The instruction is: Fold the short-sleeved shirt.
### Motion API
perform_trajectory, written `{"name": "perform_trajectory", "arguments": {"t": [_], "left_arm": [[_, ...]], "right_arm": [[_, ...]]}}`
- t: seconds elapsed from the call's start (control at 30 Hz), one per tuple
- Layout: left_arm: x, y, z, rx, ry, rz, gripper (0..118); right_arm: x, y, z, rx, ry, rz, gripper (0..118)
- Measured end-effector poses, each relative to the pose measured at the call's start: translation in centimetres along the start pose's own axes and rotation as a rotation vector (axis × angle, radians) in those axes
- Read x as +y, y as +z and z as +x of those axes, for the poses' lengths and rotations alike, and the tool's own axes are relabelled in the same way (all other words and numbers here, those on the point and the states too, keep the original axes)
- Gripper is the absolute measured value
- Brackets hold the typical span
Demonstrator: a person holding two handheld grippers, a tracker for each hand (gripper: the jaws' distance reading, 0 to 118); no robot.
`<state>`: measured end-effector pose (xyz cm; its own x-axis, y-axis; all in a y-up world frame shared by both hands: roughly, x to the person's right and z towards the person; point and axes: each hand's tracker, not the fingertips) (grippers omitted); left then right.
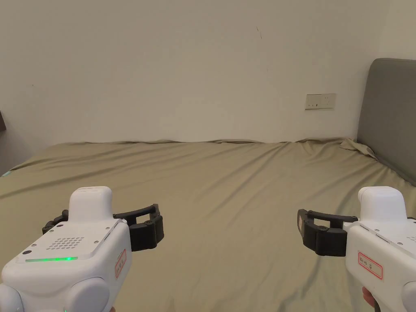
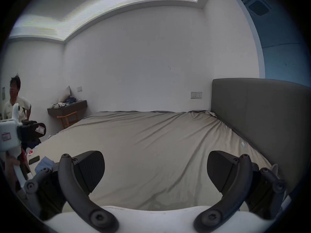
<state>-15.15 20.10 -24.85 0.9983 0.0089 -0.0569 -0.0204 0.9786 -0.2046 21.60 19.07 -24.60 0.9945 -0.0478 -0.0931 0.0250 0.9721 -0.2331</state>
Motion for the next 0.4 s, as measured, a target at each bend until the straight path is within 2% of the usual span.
{"name": "perform_trajectory", "arguments": {"t": [0.13, 0.27, 0.33, 0.4], "left_arm": [[-0.1, 0.4, -0.1, 0.002, -0.01, 0.004, 118], [0.0, 0.9, -0.4, 0.009, 0.005, 0.021, 118], [-0.1, 0.9, -0.6, 0.007, 0.019, 0.023, 118], [-0.2, 0.9, -0.7, 0.013, 0.024, 0.024, 118]], "right_arm": [[-0.2, -0.1, 0.1, -0.005, -0.069, -0.051, 118], [-0.8, -0.4, 0.1, -0.011, -0.083, -0.077, 118], [-1.7, 0.2, 0.3, 0.048, -0.069, 0.01, 118], [-2.3, 0.6, 0.2, -0.002, -0.04, 0.102, 118]]}}
